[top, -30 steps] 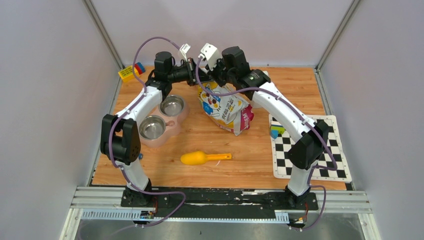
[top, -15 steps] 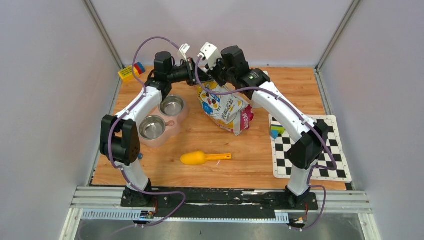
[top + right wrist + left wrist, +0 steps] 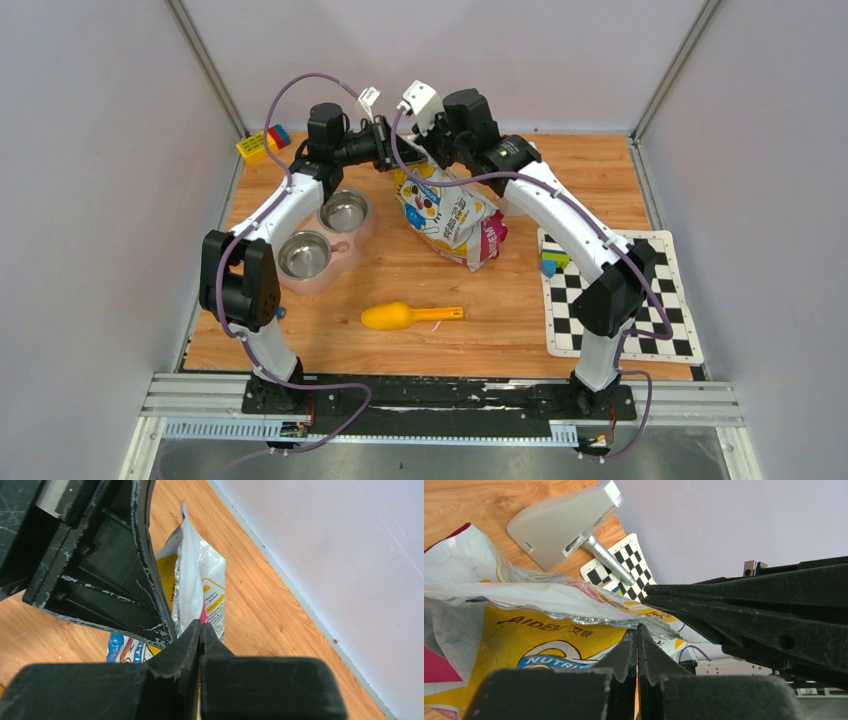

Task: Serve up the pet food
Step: Open the pet food bag at the center of the board.

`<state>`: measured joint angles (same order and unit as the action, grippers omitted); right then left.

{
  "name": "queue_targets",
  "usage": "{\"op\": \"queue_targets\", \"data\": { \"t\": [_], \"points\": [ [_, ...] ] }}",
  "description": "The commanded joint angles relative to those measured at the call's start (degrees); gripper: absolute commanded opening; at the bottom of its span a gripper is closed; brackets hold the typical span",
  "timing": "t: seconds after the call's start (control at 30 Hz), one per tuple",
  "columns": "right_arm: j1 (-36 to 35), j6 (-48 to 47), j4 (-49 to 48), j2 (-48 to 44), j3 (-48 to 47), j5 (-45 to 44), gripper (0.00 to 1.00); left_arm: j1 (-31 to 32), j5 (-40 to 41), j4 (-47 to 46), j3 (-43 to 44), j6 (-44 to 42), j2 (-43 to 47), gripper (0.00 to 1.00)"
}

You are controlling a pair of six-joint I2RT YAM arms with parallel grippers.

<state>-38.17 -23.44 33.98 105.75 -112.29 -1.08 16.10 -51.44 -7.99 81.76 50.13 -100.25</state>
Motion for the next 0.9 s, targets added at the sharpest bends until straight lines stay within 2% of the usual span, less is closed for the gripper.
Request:
{"op": "queue_targets", "data": {
  "t": [0.0, 0.17, 0.3, 0.37, 0.6, 0.87],
  "points": [
    [0.20, 0.76, -0.72, 0.40, -2.80, -1.81, 0.00, 0.16, -1.03, -3.57, 0.26, 0.34, 3.44, 0.00],
    [0.20, 1.43, -0.75, -0.11, -3.19, -1.48, 0.00, 0.15, -1.03, -3.61, 0.12, 0.33, 3.52, 0.00],
    [0.22, 3.45, 0.04, -1.60, -3.02, 2.89, 0.21, 0.16, -1.03, -3.60, -0.13, 0.15, 3.80, 0.00],
    [0.21, 3.99, 0.73, -1.71, -3.02, 3.97, 0.26, 0.14, -0.96, -3.58, -0.19, 0.15, 3.91, 0.00],
    [0.25, 3.67, 1.26, -1.16, -1.92, 4.05, 0.27, 0.16, -0.81, -3.63, -0.51, -0.02, 4.30, 0.00],
    [0.21, 3.42, 1.68, -1.29, -0.71, 4.30, 0.22, 0.16, -0.77, -3.61, -0.95, -0.11, 4.61, 0.00]
  ]
}}
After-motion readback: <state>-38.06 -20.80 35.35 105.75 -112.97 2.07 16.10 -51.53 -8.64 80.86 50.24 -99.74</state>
